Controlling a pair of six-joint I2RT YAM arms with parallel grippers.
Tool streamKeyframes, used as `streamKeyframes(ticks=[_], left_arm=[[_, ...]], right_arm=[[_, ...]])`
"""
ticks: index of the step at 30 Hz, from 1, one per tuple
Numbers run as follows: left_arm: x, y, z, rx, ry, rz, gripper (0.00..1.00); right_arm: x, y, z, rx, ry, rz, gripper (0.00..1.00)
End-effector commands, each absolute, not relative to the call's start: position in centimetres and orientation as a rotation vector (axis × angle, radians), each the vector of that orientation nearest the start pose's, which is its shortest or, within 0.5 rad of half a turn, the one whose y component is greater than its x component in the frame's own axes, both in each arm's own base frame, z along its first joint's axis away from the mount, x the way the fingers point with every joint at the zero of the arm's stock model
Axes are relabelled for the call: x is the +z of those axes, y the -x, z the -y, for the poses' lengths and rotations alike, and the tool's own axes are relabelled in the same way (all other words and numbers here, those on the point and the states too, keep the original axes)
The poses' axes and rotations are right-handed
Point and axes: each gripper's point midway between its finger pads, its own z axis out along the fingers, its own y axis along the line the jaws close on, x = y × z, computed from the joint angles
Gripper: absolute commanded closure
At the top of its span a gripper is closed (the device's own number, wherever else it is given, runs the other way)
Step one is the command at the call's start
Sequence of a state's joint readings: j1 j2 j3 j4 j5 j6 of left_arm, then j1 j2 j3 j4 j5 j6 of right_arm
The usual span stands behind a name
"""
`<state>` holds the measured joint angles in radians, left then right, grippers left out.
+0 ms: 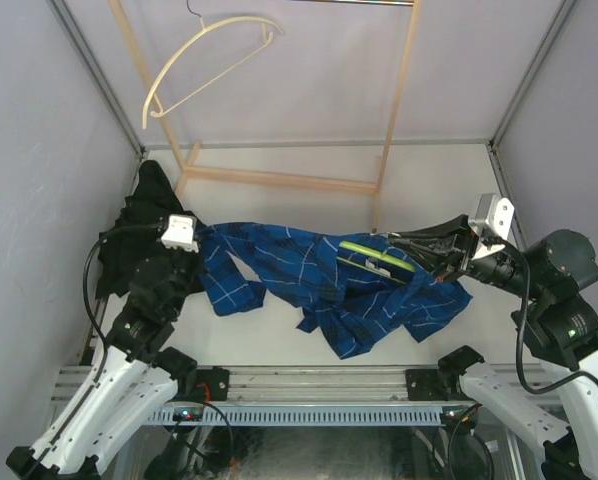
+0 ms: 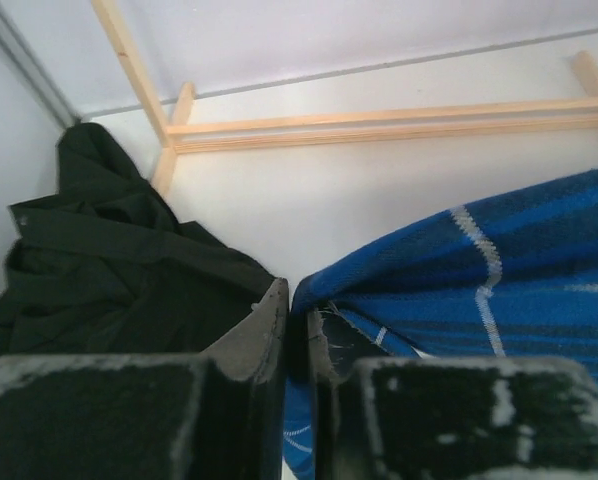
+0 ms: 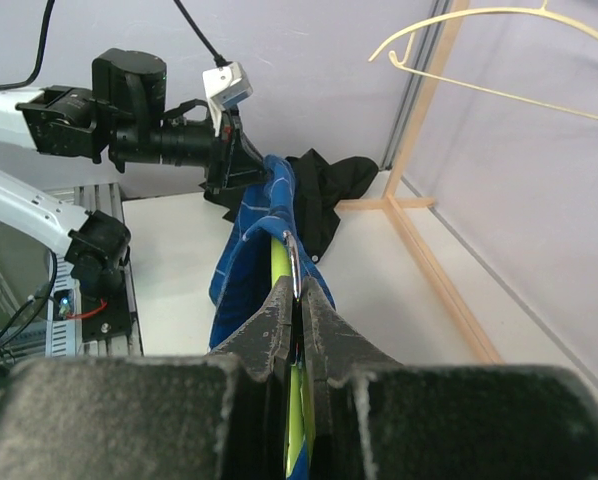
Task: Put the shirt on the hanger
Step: Hang the shirt on the hanger.
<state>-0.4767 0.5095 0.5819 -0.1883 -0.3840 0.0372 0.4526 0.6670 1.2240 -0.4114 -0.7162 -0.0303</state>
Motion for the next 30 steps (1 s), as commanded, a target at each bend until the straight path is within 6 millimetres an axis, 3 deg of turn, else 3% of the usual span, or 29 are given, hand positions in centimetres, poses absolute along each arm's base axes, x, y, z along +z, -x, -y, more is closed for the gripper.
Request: streamKeyframes(ticks=[1, 3, 4, 8, 13, 16, 20, 24, 27, 30], left_arm=[[28.1, -25.7, 8.5, -0.146, -0.266, -1.564, 0.72], [28.7, -25.3, 9.6, -0.199, -0.318, -1.534, 0.52], [29.1, -25.0, 10.0, -0.223, -0.341, -1.511, 0.47], [31.2, -23.2, 11.6, -0.297, -0.449, -1.379, 0.39], [33.7, -19.6, 14.2, -0.389, -0.674, -1.174, 0.39], [35.4, -17.4, 16.0, -0.471, -0.804, -1.073, 0.40], [37.0, -15.3, 18.5, -0.618, -0.945, -1.004, 0.44], [38.4, -14.7, 20.5, -0.755, -1.018, -0.983, 0.47], [40.1, -14.4, 21.4, -0.853, -0.993, -0.950, 0.46], [40.5, -14.1, 22.6, -0.935, -0.982, -0.942, 0.43]], right_arm=[[47.9, -12.7, -18.9, 0.813, 0.906, -1.074, 1.00], [47.8, -12.9, -19.0, 0.818, 0.907, -1.078, 1.00], [47.8, -13.0, -19.0, 0.819, 0.906, -1.083, 1.00], [47.2, -14.2, -18.9, 0.793, 0.876, -1.129, 1.00], [44.5, -17.2, -19.3, 0.753, 0.860, -1.264, 1.00], [42.9, -17.9, -20.3, 0.786, 0.903, -1.307, 1.00], [41.6, -17.5, -22.3, 0.870, 0.958, -1.267, 1.00], [40.4, -16.5, -24.3, 0.875, 1.039, -1.238, 1.00], [39.3, -15.9, -25.6, 0.856, 1.089, -1.233, 1.00], [38.6, -15.5, -26.7, 0.868, 1.113, -1.235, 1.00]])
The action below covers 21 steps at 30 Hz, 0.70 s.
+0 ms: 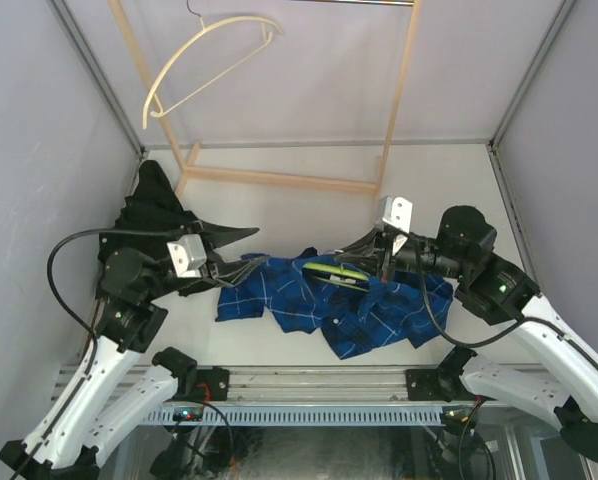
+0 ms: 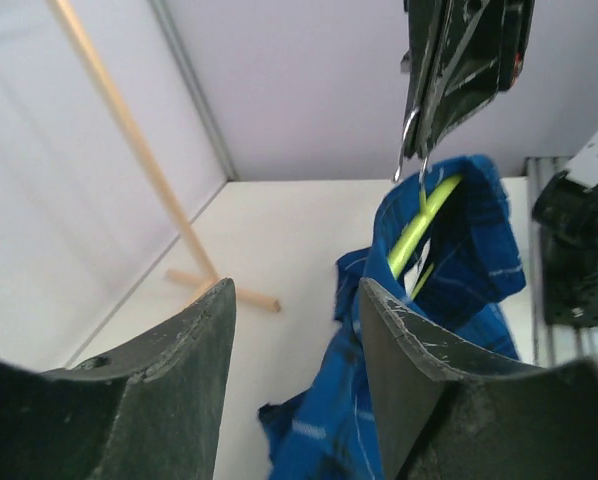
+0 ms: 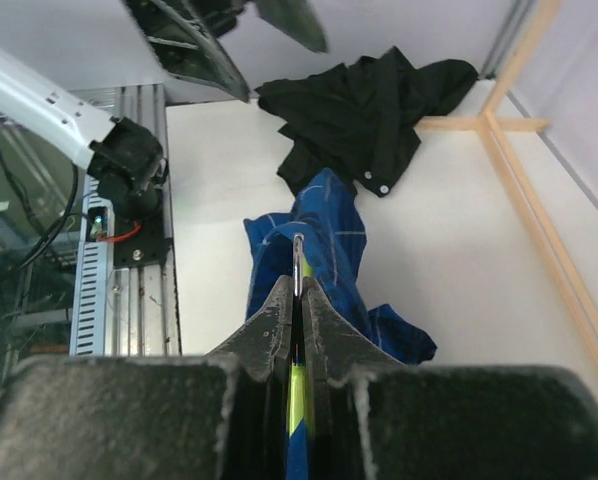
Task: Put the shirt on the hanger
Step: Hang the shirt on the hanger.
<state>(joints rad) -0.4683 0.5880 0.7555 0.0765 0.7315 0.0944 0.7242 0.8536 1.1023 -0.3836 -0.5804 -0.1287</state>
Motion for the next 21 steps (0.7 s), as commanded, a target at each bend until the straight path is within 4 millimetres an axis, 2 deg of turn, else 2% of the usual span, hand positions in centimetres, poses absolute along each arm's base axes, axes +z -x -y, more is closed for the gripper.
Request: streamKeyframes(ticks=[1, 5, 12, 21], left_arm=[[40.4, -14.2, 23.1, -0.948, -0.987, -0.949, 0.42], [39.1, -13.7, 24.8, -0.976, -1.075, -0.934, 0.43], [37.4, -11.5, 26.9, -1.090, -1.250, -0.918, 0.54], [35.9, -13.7, 27.5, -1.039, -1.235, -1.032, 0.57]], right_arm=[[38.5, -15.5, -26.9, 0.874, 1.118, -1.238, 1.00], [38.2, -14.9, -27.9, 0.905, 1.148, -1.227, 1.00], [37.3, -13.8, -29.2, 0.928, 1.213, -1.213, 1.00], [37.0, -12.9, -30.0, 0.930, 1.243, -1.198, 1.00]])
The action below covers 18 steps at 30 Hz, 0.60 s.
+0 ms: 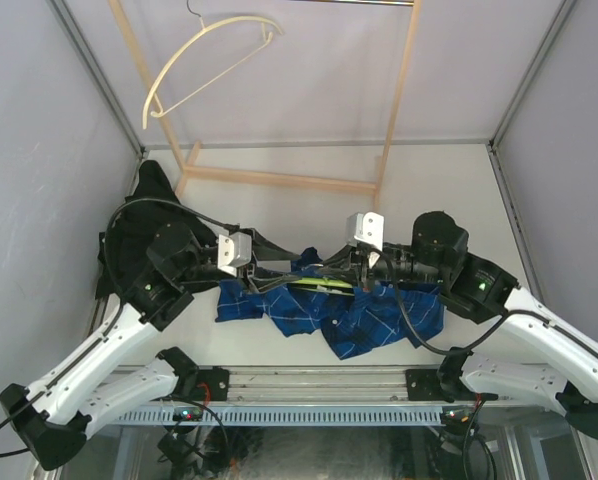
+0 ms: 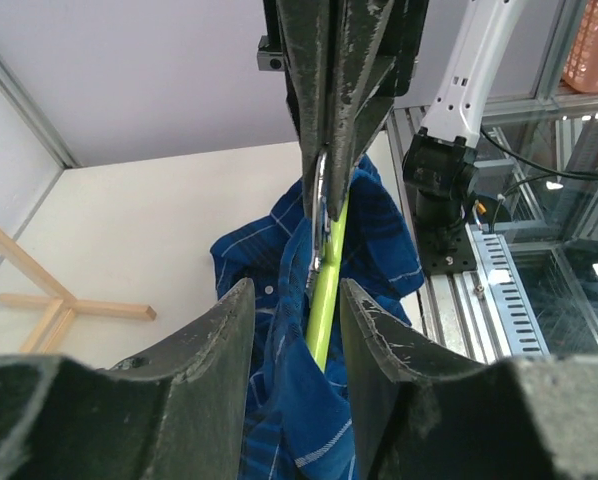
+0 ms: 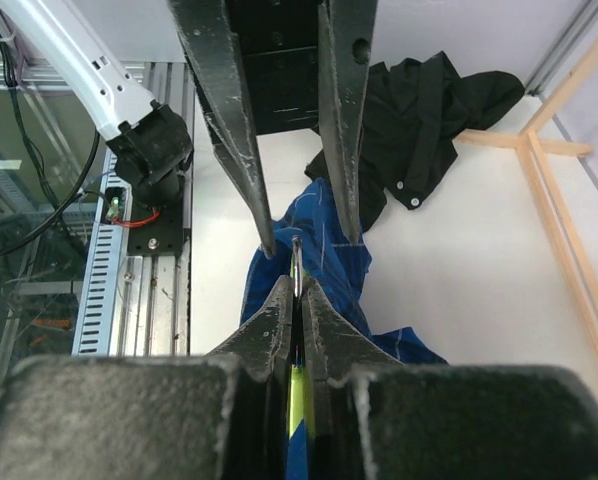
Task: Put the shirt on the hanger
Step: Hang the shirt on the hanger.
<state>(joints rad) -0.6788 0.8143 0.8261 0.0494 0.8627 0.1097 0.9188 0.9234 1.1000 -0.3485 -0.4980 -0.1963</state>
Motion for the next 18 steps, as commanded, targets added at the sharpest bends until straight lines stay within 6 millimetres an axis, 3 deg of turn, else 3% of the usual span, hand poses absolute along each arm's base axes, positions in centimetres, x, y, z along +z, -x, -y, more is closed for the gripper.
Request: streamKeyframes(ticks=[1, 9, 18], left_arm=[[35.7, -13.6, 27.7, -1.050, -1.244, -1.035, 0.58], [35.0, -12.8, 28.3, -1.116, -1.299, -1.024, 0.72], [34.3, -11.5, 28.2, -1.168, -1.339, -0.987, 0.73]], right_arm=[[37.0, -12.9, -30.0, 0.928, 1.246, -1.197, 1.00], [36.1, -13.1, -30.5, 0.929, 1.264, -1.223, 1.00], [34.8, -14.2, -31.1, 0.908, 1.257, -1.287, 1.00]])
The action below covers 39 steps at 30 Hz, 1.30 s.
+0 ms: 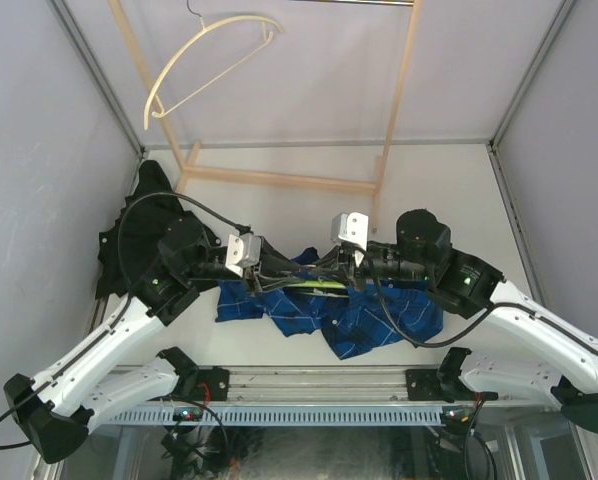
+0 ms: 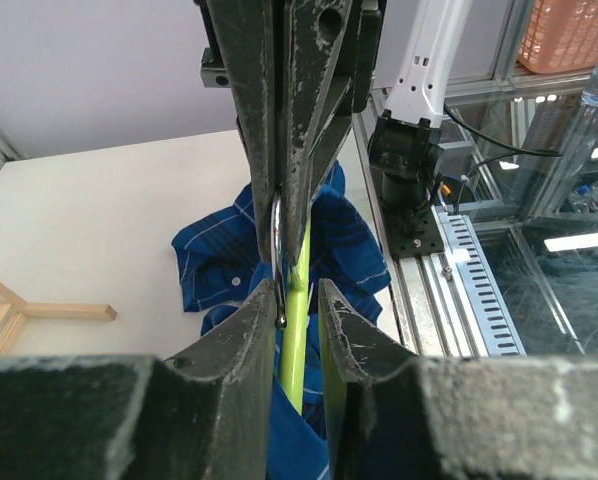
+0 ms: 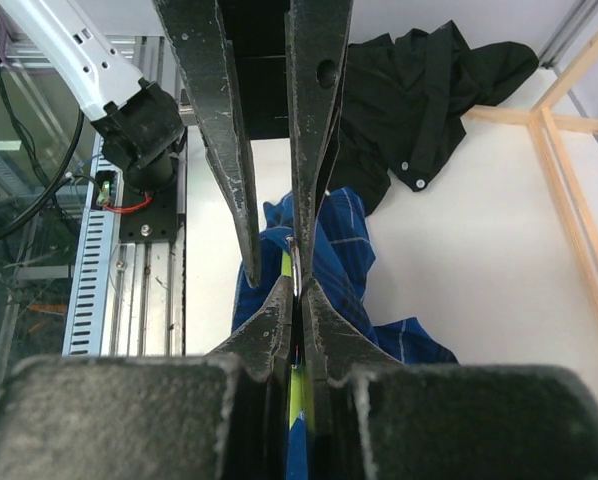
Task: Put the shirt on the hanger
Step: Hang the shirt on the hanger.
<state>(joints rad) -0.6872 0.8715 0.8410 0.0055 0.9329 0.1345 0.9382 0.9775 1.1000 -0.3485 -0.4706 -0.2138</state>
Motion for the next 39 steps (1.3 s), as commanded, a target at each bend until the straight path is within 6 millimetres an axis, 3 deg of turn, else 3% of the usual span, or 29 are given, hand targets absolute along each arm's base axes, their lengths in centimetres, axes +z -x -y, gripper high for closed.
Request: streamKeyframes(ticks=[1, 10, 15, 20, 24, 30, 35, 39], left_arm=[[34.2, -11.3, 28.2, -1.172, -1.344, -0.981, 0.74], [33.9, -11.6, 28.2, -1.164, -1.337, -0.990, 0.99], [33.8, -11.6, 28.0, -1.138, -1.334, -0.988, 1.00], [33.8, -12.2, 27.6, -1.074, -1.305, -0.998, 1.00], [34.0, -12.1, 27.4, -1.066, -1.304, -0.990, 1.00], [34.4, -12.1, 26.9, -1.024, -1.294, -0.977, 1.00], [35.7, -12.9, 26.0, -0.909, -1.270, -0.953, 1.00], [38.2, -12.2, 25.3, -0.867, -1.285, -0.907, 1.00]], right_arm=[[34.7, -14.3, -31.1, 0.905, 1.255, -1.292, 1.00], [34.4, -13.9, -31.6, 0.940, 1.271, -1.293, 1.00], [34.8, -13.8, -31.2, 0.935, 1.254, -1.292, 1.00], [34.9, -13.8, -29.4, 0.876, 1.222, -1.328, 0.72], [33.9, -13.6, -28.1, 0.847, 1.202, -1.370, 0.57], [31.1, -13.2, -26.4, 0.817, 1.202, -1.469, 0.54], [31.1, -12.3, -24.9, 0.809, 1.196, -1.478, 0.54], [31.8, -11.4, -23.4, 0.801, 1.194, -1.466, 0.55]])
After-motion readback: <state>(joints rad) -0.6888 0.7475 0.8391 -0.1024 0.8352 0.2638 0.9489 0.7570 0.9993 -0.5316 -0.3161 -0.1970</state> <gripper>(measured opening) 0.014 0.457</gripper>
